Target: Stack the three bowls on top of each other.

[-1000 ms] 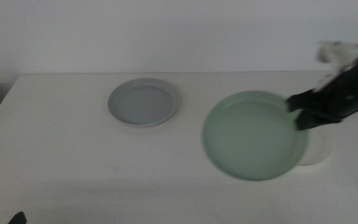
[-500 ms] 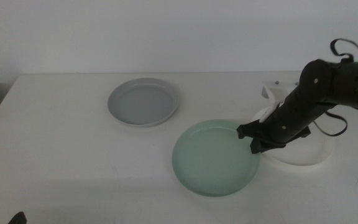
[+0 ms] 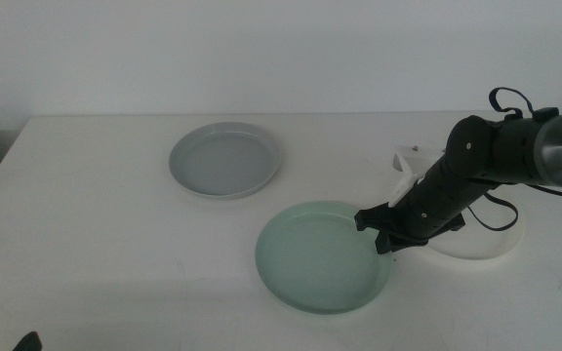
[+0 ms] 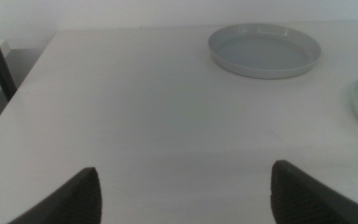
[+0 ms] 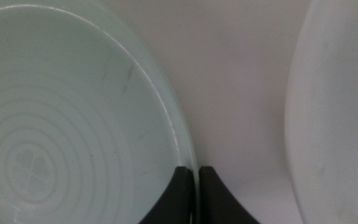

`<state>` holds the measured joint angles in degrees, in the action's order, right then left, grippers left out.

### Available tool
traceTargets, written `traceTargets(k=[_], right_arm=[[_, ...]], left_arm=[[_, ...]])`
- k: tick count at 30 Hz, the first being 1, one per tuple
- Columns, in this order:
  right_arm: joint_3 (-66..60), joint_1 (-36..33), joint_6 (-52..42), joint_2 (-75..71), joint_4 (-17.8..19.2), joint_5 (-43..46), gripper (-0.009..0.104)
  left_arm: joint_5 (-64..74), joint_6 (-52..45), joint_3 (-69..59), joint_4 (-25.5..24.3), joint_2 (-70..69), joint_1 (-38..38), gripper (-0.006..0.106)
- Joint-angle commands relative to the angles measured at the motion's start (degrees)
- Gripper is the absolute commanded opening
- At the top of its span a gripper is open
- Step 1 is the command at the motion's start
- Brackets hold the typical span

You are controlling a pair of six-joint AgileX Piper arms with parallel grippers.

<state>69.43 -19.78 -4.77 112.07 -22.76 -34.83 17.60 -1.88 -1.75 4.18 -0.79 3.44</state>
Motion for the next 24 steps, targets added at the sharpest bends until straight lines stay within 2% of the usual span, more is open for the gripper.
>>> traceTargets(k=[1, 5, 10, 12, 15, 16, 21, 24], right_arm=[[1.34, -0.45, -0.9, -2.81, -0.05, 1.72, 0.004], [1.34, -0.52, -0.9, -2.87, -0.29, 1.6, 0.02], [1.44, -0.46, 0.25, -5.88, -0.16, 1.01, 0.05], [1.44, 0.14, 0.37, -8.85, 0.65, 0.58, 0.057], [1.77, 2.15, 0.9, -14.91, 3.18, -0.2, 0.06], [2.77, 4.1, 2.48, -18.5, 5.77, -1.77, 0.06], [8.64, 10.11, 7.45, -25.06, 13.85, -10.76, 0.057], [11.87, 13.85, 7.61, -26.28, 16.2, -16.47, 0.056]], left_arm=[[-4.05, 0.52, 0.24, 0.47, -0.76, -0.06, 0.105], [-4.05, 0.52, 0.24, 0.47, -0.76, -0.06, 0.105], [-4.05, 0.52, 0.24, 0.47, -0.76, -0.06, 0.105], [-4.05, 0.52, 0.24, 0.47, -0.76, -0.06, 0.105], [-4.05, 0.52, 0.24, 0.47, -0.76, -0.06, 0.105], [-4.05, 0.52, 0.24, 0.47, -0.76, -0.06, 0.105], [-4.05, 0.52, 0.24, 0.47, -0.76, -0.06, 0.105], [-4.05, 0.52, 0.24, 0.47, -0.76, -0.06, 0.105]])
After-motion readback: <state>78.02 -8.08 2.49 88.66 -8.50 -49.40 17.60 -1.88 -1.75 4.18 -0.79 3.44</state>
